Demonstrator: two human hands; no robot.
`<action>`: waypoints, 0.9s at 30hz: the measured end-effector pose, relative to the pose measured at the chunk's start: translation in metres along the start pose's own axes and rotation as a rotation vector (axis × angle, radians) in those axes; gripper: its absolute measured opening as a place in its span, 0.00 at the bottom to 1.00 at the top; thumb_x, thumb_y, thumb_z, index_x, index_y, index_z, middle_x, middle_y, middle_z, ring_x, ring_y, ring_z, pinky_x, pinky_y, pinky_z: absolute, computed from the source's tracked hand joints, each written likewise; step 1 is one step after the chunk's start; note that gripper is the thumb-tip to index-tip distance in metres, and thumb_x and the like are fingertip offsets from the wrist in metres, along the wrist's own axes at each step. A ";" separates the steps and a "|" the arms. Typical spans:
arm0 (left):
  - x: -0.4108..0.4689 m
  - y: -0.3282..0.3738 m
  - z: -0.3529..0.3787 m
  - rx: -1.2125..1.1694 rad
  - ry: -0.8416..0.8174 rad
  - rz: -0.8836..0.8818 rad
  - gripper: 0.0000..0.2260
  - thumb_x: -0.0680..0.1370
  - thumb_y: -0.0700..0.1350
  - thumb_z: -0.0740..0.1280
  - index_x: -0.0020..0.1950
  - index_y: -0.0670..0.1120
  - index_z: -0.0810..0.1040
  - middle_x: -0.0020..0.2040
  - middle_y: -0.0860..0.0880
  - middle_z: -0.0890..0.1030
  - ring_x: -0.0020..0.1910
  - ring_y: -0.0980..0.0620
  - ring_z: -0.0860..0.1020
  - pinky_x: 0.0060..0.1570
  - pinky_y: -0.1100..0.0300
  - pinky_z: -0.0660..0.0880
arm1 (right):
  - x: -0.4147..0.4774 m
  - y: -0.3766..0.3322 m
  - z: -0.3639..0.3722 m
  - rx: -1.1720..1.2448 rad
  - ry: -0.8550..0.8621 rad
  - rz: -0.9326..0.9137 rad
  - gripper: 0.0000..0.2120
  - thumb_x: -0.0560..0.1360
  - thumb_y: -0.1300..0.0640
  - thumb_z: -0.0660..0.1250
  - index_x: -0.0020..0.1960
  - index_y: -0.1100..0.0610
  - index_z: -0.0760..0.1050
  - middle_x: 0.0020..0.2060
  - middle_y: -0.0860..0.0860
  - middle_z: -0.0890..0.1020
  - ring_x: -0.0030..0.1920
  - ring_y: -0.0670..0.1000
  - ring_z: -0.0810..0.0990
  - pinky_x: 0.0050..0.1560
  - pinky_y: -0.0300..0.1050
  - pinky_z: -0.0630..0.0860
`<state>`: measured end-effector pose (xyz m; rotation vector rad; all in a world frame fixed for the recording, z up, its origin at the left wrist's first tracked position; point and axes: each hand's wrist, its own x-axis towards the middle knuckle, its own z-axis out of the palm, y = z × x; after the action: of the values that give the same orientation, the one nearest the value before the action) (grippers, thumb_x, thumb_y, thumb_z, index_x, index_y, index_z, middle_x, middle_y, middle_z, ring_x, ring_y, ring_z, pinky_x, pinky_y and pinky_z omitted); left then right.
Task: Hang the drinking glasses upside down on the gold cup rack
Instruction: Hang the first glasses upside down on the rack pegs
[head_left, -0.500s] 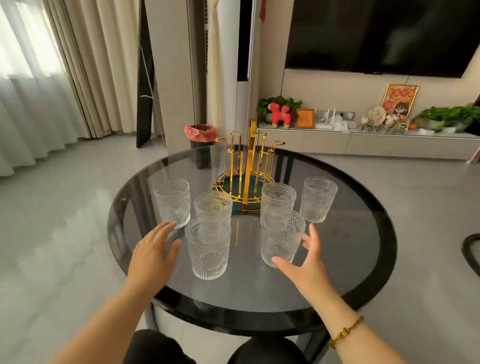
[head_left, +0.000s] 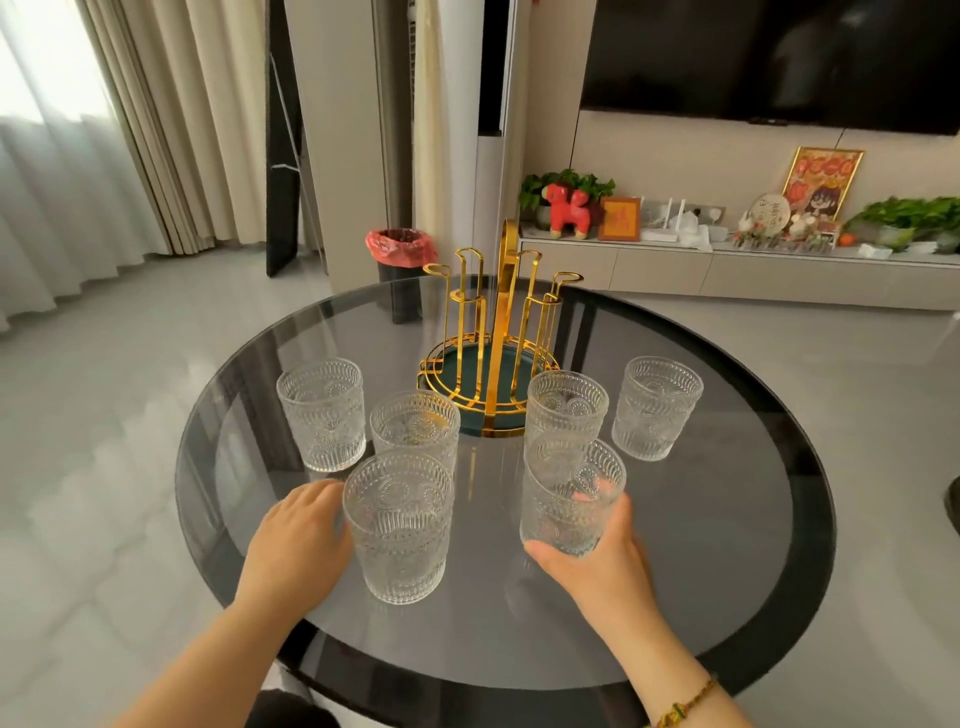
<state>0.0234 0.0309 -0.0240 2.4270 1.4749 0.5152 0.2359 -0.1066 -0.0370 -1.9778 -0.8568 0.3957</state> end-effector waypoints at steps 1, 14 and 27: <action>0.001 -0.001 0.001 0.012 0.001 0.005 0.12 0.78 0.43 0.58 0.60 0.45 0.71 0.62 0.48 0.74 0.63 0.48 0.69 0.60 0.57 0.64 | 0.000 0.000 0.000 -0.008 0.009 -0.005 0.43 0.55 0.45 0.75 0.64 0.49 0.57 0.60 0.48 0.73 0.58 0.52 0.72 0.47 0.43 0.70; 0.001 -0.018 -0.004 0.065 -0.033 0.051 0.19 0.78 0.54 0.57 0.68 0.51 0.63 0.71 0.51 0.65 0.70 0.51 0.61 0.69 0.55 0.56 | -0.010 -0.011 -0.021 0.199 -0.054 -0.064 0.36 0.57 0.55 0.76 0.56 0.43 0.59 0.47 0.34 0.69 0.49 0.42 0.71 0.41 0.31 0.66; 0.008 -0.030 -0.007 0.013 -0.071 0.093 0.17 0.78 0.55 0.57 0.66 0.53 0.65 0.71 0.54 0.64 0.71 0.54 0.60 0.70 0.56 0.54 | 0.023 -0.105 -0.091 0.273 -0.107 -0.232 0.21 0.63 0.57 0.74 0.49 0.42 0.68 0.48 0.41 0.77 0.47 0.40 0.75 0.41 0.36 0.70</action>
<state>-0.0001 0.0517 -0.0285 2.5064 1.3461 0.4346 0.2608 -0.1114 0.1014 -1.5987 -1.0302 0.4603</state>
